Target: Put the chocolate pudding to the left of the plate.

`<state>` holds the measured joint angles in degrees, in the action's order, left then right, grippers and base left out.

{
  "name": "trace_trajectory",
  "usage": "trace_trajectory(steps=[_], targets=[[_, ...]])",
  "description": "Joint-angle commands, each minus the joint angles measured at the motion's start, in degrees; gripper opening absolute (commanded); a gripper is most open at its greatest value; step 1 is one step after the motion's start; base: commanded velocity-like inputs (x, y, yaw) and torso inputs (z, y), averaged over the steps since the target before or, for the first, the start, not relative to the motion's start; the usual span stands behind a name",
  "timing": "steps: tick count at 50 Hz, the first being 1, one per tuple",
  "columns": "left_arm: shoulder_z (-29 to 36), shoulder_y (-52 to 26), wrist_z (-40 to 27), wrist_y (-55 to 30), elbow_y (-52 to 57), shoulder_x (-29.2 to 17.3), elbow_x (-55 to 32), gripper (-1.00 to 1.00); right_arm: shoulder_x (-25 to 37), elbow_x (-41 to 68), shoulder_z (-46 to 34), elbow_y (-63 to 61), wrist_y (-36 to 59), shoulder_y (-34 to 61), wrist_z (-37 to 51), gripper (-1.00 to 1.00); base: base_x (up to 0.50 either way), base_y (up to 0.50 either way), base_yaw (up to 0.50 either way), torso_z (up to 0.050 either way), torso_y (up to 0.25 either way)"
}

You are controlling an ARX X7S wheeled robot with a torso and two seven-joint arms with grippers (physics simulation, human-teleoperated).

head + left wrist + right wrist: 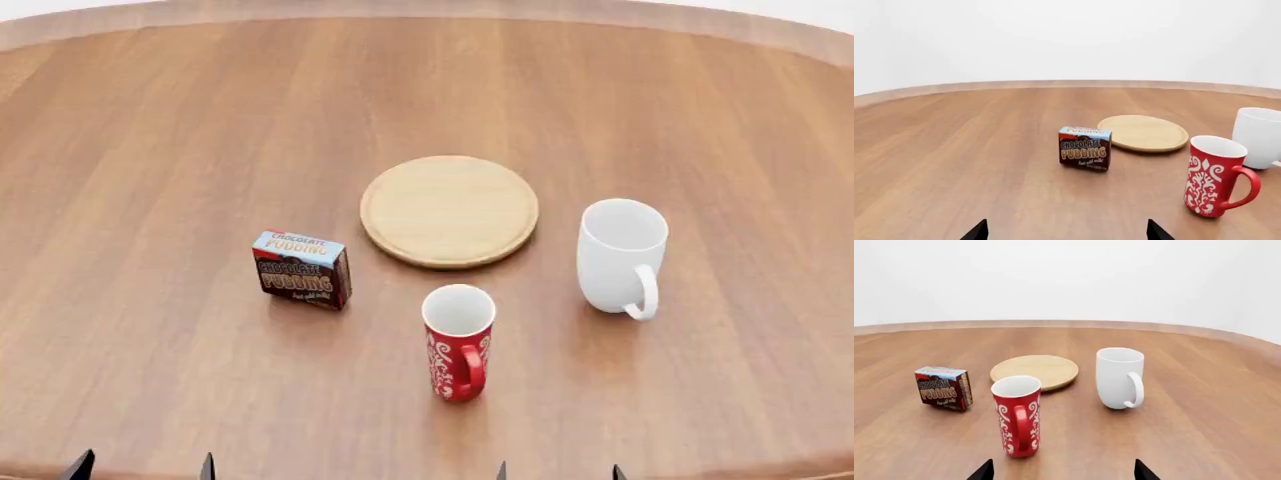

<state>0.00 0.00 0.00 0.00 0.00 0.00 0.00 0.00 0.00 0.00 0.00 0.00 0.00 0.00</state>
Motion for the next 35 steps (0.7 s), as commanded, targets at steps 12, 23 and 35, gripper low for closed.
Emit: trace_trajectory(steps=[12, 23, 35], targets=[[4.2, 0.5, -3.4, 1.3, 0.2, -3.0, -1.5, 1.0, 2.3, 1.2, -4.7, 0.3, -0.4, -0.3, 3.1, 1.0, 0.0, 0.0, 0.0, 0.0, 0.0], [5.5, 0.7, -4.4, 1.2, 0.5, -3.9, -2.5, 1.0, 3.5, 2.3, -6.4, -0.5, 0.0, -0.7, 4.1, 1.0, 0.0, 0.09, 0.0, 0.0, 0.0], [6.7, 0.4, -5.6, 2.0, -0.2, -4.7, -2.8, 1.0, 4.5, 3.7, -7.6, -0.9, -0.1, -0.7, 4.6, 1.0, 0.0, 0.44, 0.0, 0.0, 0.0]])
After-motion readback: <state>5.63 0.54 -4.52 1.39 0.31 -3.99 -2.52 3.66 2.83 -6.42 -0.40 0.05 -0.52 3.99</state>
